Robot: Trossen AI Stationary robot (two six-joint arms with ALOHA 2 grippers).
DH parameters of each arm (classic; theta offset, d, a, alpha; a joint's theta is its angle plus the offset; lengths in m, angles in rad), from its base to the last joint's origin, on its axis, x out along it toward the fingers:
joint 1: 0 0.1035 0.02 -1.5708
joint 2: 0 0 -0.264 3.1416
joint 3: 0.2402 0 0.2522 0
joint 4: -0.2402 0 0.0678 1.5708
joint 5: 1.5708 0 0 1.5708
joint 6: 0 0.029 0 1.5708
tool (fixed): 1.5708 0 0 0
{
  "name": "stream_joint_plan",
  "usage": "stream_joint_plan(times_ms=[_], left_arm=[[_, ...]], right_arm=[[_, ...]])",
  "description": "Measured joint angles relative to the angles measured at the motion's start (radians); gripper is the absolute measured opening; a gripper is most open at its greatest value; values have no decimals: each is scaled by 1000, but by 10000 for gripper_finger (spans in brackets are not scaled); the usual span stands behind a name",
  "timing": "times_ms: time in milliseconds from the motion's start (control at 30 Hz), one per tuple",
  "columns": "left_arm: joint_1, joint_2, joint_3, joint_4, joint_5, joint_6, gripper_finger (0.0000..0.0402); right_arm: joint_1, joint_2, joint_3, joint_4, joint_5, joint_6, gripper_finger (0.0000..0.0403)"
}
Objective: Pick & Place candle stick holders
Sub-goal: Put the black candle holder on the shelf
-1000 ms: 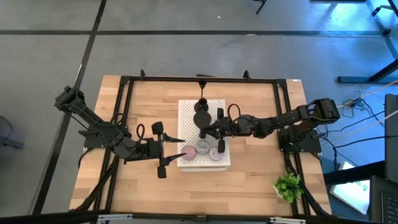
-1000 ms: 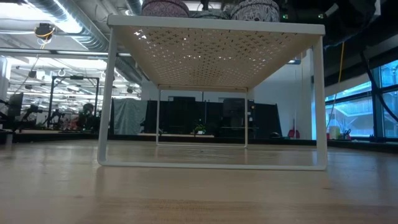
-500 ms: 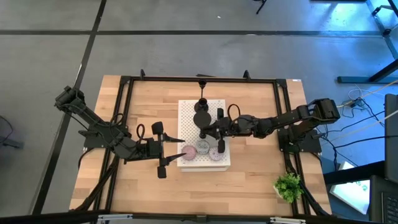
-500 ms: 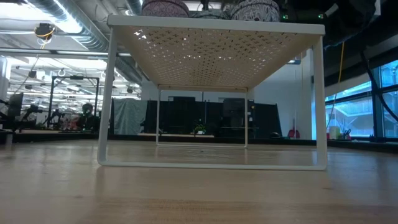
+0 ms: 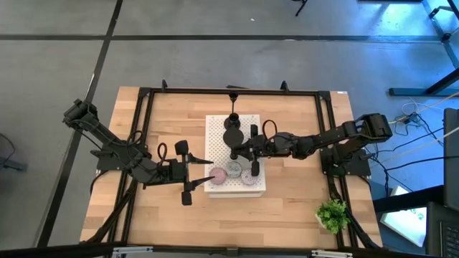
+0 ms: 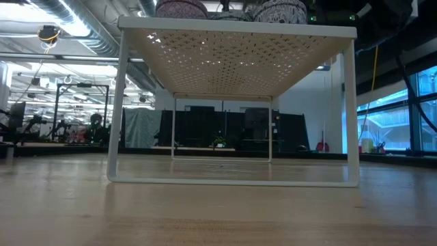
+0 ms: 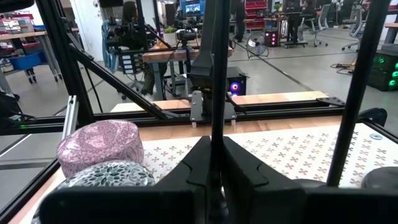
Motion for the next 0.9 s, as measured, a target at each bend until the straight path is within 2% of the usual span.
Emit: stream_joint_plan(times_ms=[900], left_arm=[[0,0,0,0,0,0,200]], right_arm=[[0,-1,2,-25,-10,-13,30]])
